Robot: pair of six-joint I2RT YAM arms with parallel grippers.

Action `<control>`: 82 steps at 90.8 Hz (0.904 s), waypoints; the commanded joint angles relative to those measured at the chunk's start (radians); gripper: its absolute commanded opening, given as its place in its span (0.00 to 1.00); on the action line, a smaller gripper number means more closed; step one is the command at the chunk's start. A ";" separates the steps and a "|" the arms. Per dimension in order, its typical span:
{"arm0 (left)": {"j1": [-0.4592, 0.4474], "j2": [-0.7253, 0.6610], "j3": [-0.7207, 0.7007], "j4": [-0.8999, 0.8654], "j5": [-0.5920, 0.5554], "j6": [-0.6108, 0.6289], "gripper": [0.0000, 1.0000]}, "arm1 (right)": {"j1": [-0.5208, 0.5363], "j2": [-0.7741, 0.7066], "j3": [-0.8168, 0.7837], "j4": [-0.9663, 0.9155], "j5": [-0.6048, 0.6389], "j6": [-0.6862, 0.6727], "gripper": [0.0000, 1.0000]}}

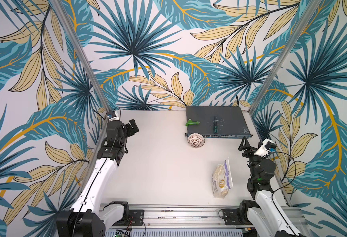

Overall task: Pour the oats into the breakfast bowl
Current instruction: Pick up the bowl from the center of the board.

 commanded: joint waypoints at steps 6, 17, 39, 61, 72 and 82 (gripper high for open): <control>-0.104 0.050 0.068 -0.250 0.160 -0.118 1.00 | -0.004 0.037 -0.029 -0.160 -0.147 0.173 1.00; -0.268 0.168 0.147 -0.309 0.080 -0.144 1.00 | -0.003 0.056 -0.056 -0.151 -0.228 0.178 1.00; -0.474 0.482 0.394 -0.391 0.039 -0.200 0.98 | -0.001 0.066 -0.145 -0.103 -0.184 0.252 1.00; -0.597 0.785 0.667 -0.460 0.056 -0.283 0.82 | 0.001 0.041 -0.126 -0.144 -0.187 0.181 1.00; -0.631 0.873 0.737 -0.446 0.073 -0.321 0.76 | 0.001 0.012 -0.139 -0.136 -0.186 0.189 1.00; -0.638 0.955 0.819 -0.507 0.046 -0.361 0.68 | 0.001 -0.027 -0.161 -0.133 -0.169 0.206 1.00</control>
